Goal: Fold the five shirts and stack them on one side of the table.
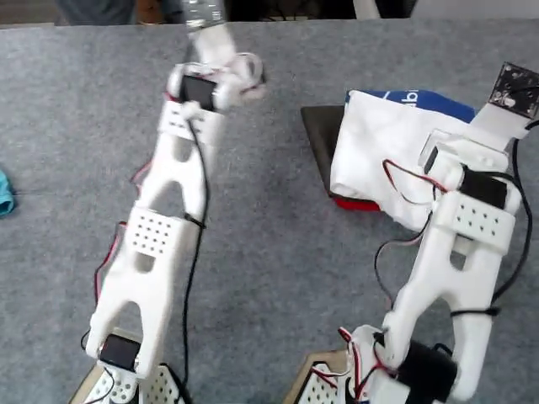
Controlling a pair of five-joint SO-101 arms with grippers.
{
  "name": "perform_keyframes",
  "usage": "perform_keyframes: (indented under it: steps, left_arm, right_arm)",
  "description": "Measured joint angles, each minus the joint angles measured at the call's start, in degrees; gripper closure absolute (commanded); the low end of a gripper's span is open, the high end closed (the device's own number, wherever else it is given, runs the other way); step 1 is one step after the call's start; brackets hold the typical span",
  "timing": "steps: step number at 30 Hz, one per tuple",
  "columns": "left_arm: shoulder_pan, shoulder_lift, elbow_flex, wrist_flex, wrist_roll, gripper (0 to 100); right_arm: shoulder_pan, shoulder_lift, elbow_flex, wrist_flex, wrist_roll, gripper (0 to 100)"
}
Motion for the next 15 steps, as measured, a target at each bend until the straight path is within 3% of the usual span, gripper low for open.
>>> perform_keyframes:
  steps: [6, 10, 15]
  left_arm:
    - [-11.43, 0.0, 0.0, 8.26, -5.01, 83]
    - [-18.46, -0.53, 0.0, 14.51, -9.32, 83]
    - [-27.34, -4.04, -0.09, 18.29, -14.15, 83]
  right_arm:
    - [1.23, 16.44, -4.84, -10.81, 0.0, 98.5]
    - [1.41, 25.85, -9.32, -12.48, 0.0, 98.5]
    - [1.49, 27.16, -11.25, -12.75, 0.0, 98.4]
